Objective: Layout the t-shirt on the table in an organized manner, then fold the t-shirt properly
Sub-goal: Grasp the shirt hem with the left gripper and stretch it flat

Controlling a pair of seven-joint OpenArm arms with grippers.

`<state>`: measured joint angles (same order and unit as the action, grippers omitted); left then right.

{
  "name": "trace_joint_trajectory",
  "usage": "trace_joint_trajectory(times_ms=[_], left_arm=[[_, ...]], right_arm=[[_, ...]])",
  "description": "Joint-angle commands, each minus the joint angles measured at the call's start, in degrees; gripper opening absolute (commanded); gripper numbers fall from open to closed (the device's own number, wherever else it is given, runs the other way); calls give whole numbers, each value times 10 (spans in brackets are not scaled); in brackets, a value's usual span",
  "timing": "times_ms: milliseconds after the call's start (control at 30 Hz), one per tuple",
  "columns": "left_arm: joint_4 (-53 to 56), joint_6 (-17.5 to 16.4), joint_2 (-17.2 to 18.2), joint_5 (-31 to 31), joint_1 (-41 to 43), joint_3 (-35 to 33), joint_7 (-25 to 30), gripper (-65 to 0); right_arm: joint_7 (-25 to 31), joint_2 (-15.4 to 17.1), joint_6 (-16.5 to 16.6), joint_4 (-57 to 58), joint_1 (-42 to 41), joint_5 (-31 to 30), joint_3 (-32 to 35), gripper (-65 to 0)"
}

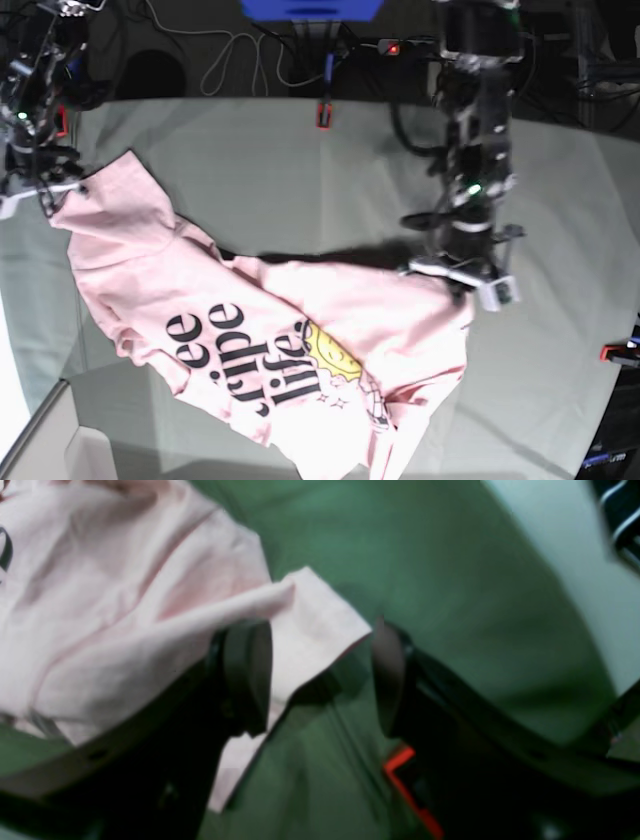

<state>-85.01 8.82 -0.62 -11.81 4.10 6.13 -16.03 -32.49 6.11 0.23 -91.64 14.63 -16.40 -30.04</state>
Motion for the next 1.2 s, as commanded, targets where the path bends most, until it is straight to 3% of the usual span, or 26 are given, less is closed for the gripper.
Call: trace_joint_trajectory(times_ms=[0,200,400,667,733,900,1167], left_arm=[[-29,2,14,-4,12,2,8,-650],[-120,1,81,-115,90,66,7,-650],[-128,0,132,-215,141,140,7,-650],[-116,-2,149,-269,188,227,7,-649],[-108,-2,149,-272,197,234,7,-649],[-78,-2,149,-272,205,244,8,-649],[-50,-2,148,-273,206,275,8,-649]], right_arm=[[15,8,2,-7,-3,-3,-2,-323],[15,6,2,-2,-3,-3,-1,-323],[15,6,2,-4,-4,-3,-1,-323],[16,7,3,-6,-3,-3,49,-323],[16,7,23,-6,-1,-3,78,-323],[16,5,128,-6,7,-3,121,-323],[15,5,140,4,-24,-3,133,-256]])
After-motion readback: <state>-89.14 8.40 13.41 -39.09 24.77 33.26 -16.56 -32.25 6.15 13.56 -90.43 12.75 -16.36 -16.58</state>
